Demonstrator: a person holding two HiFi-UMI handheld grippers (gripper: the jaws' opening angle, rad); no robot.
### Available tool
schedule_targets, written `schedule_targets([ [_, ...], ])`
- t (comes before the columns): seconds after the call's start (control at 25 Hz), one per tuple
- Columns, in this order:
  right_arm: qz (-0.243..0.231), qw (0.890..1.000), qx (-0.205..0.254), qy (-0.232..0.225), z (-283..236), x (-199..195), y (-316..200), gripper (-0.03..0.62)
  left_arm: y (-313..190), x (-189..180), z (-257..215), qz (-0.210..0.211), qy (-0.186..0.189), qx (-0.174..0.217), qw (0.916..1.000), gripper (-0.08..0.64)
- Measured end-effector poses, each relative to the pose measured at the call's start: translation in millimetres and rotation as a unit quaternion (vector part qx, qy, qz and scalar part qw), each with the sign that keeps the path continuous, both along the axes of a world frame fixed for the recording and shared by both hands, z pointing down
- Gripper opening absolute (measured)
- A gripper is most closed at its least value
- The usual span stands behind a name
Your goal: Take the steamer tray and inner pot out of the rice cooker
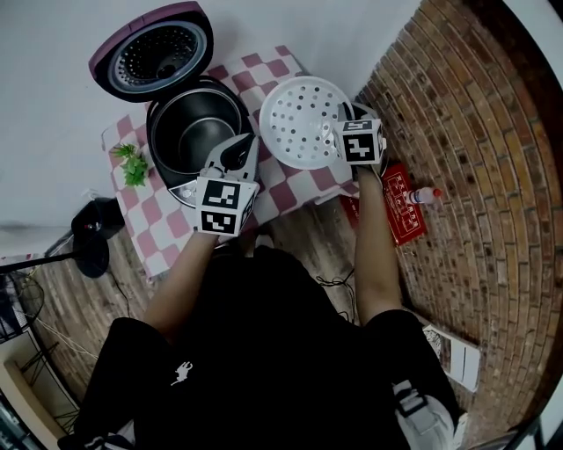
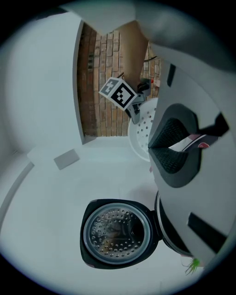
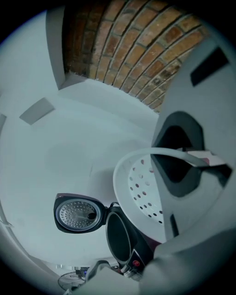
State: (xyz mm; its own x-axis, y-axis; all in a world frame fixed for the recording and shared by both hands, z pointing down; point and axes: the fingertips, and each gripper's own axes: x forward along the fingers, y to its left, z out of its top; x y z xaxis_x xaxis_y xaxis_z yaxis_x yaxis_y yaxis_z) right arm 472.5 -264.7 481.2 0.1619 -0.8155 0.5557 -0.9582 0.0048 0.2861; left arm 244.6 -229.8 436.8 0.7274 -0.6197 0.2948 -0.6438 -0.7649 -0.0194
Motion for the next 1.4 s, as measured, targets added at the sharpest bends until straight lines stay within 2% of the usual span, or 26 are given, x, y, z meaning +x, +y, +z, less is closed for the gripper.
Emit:
schedule_targets([
  [0.36, 0.016, 0.998, -0.046, -0.028, 67.7, 11.1, 19.7, 0.009, 17.2, 29.1, 11.6, 0.031, -0.025, -0.004, 0.9992, 0.003],
  [0.64, 0.030, 0.996, -0.069, -0.048, 110.2, 7.8, 31.9, 0.009, 24.2, 34.1, 21.2, 0.040, -0.043, -0.009, 0.9982, 0.003],
  [0.92, 0.052, 0.990, -0.092, -0.092, 155.9, 8.8, 41.3, 0.009, 26.6, 28.4, 27.7, 0.035, -0.055, -0.015, 0.9977, 0.003],
  [1.4, 0.059, 0.988, -0.113, -0.086, 191.4, 14.2, 38.6, 0.011, 34.1, 33.4, 45.4, 0.048, -0.083, -0.036, 0.9947, 0.003],
])
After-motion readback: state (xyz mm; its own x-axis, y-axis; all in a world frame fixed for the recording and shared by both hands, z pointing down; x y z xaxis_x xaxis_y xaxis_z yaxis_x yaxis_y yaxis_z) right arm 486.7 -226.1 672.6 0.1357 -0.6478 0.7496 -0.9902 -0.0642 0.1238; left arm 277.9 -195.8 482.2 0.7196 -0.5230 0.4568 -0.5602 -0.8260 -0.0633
